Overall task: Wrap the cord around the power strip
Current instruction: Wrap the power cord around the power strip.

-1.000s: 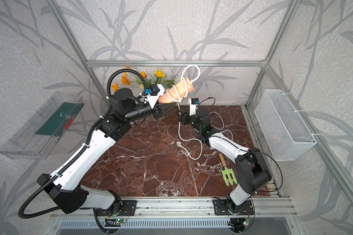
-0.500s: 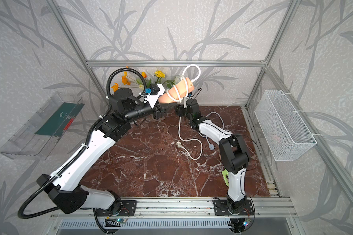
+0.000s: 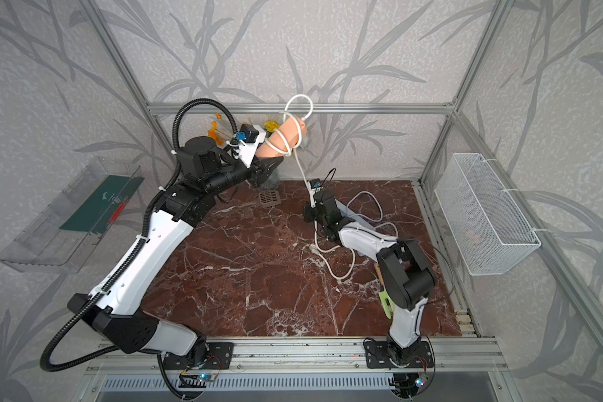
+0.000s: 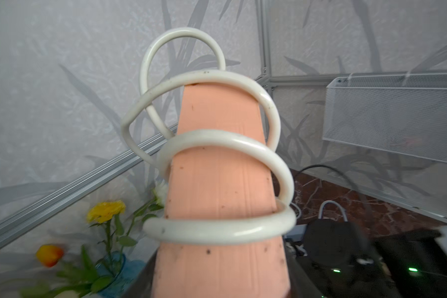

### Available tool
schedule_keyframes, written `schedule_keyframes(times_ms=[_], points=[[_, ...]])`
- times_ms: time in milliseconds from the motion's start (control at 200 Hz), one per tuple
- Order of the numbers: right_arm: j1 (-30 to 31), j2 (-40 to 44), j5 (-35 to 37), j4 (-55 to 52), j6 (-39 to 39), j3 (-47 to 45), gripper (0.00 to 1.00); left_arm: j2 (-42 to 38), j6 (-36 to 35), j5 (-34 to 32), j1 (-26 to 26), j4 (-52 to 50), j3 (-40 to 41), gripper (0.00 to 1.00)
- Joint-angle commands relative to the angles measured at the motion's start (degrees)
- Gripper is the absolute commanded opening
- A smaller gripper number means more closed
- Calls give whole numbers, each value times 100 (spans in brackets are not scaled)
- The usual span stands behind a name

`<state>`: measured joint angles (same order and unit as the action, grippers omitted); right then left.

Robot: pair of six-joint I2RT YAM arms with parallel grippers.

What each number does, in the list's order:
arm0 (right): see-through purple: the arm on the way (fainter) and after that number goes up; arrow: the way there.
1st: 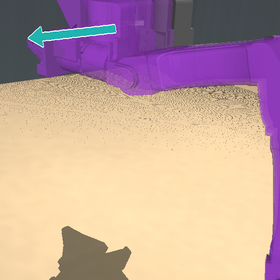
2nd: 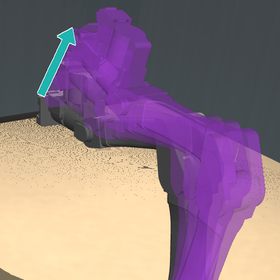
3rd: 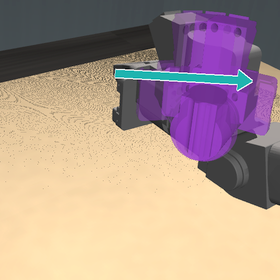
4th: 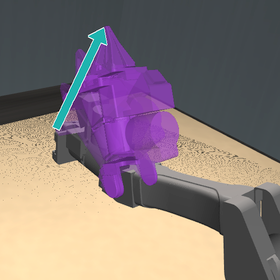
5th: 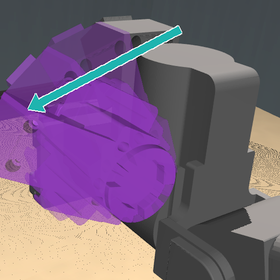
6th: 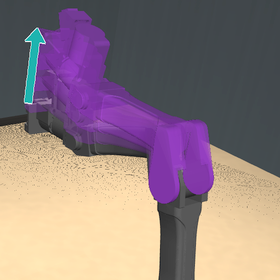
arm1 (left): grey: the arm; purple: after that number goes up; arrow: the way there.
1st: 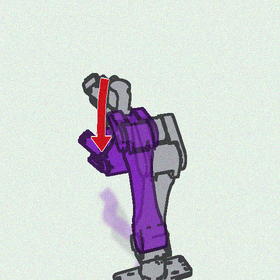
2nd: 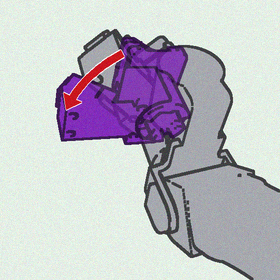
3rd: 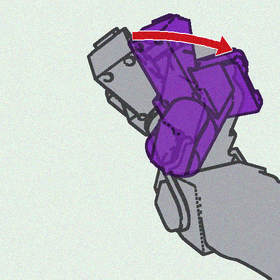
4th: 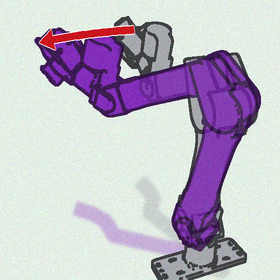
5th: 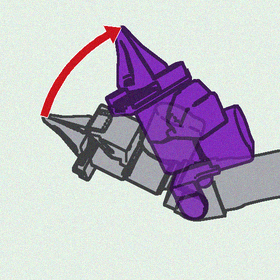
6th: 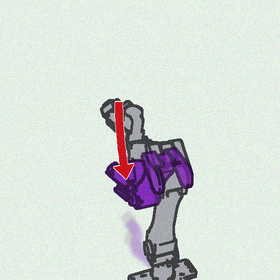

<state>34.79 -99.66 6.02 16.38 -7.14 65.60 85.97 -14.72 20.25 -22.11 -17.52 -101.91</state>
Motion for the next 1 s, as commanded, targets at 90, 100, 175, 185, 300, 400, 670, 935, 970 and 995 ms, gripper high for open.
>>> schedule_keyframes(times_ms=[90, 100, 175, 185, 300, 400, 670, 935, 970, 995], points=[[873, 2119, 569, 934, 3167, -1490, 0, 614, -1025, -1065, 668, -1504, -392, 0], [885, 2212, 526, 941, 3236, -1551, 0, 644, -1075, -1119, 689, -1549, -398, 0], [932, 2934, 204, 931, 3685, -1801, 0, 848, -1412, -1508, 853, -1827, -329, 0], [929, 3016, 171, 918, 3728, -1800, 0, 861, -1464, -1542, 867, -1848, -305, 0], [925, 3568, -111, 554, 4137, -1393, 0, 977, -1954, -1709, 898, -1918, 92, 0], [864, 3468, -183, 638, 4214, -723, 0, 1042, -2257, -1368, 711, -2131, 290, 0], [-803, 1682, -1165, 396, 2400, 1906, 0, 250, -3430, 13, 42, -2138, 1507, 0], [-1797, -431, -2218, -738, 958, 4123, 0, -728, -3226, 834, -771, -1717, 2033, 0], [-1833, -718, -2302, -1010, 883, 4451, 0, -791, -3116, 1026, -859, -1664, 1968, 0], [-1835, -909, -2313, -1193, 881, 4628, 0, -851, -2986, 1147, -904, -1565, 1942, 0]])
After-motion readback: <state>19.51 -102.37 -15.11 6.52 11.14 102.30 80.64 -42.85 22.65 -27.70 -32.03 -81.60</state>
